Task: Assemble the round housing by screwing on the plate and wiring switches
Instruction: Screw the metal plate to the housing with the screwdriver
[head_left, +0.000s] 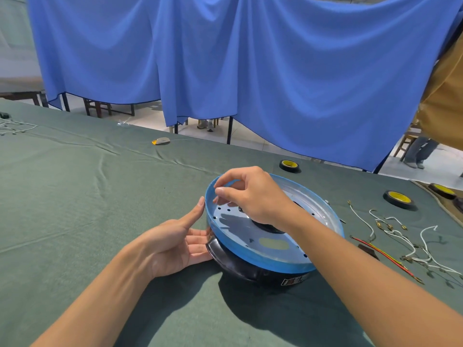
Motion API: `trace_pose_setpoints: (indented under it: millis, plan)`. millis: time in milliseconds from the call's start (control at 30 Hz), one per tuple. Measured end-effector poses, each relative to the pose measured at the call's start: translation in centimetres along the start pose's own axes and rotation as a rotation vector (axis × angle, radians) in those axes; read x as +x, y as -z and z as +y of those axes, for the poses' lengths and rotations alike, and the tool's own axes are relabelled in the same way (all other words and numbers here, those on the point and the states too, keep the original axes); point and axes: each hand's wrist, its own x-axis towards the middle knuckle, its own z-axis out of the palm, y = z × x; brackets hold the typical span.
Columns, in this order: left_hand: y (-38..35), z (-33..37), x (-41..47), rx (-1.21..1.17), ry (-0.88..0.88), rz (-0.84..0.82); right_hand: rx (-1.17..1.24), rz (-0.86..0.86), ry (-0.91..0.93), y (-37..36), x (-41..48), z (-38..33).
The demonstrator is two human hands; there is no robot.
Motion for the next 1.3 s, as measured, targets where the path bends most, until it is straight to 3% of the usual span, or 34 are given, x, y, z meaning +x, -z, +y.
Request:
trace_pose_setpoints:
  millis: [333, 500, 833, 1067, 1300]
  plan:
    - [-0.1, 0.0, 0.1, 0.031, -0.014, 0.044, -0.311, -0.106, 0.115, -0.3, 0.5, 0.0]
    - [-0.2, -0.1, 0.0, 0.037, -0.025, 0.042, -0.356, -0.147, 0.118, -0.2, 0.4, -0.2]
    - [-0.4, -0.2, -0.1, 0.06, -0.048, 0.088, -0.179, -0.192, -0.204, -1.2, -0.1, -2.2]
    - [-0.6, -0.1, -0.3, 0.048, -0.045, 0.095, -0.29, -0.232, -0.186, -0.9, 0.0, -3.4]
    - [-0.6, -0.3, -0.3, 0.032, -0.037, 0.12, -0.038, -0.184, -0.298, 0.6, 1.0, -2.7]
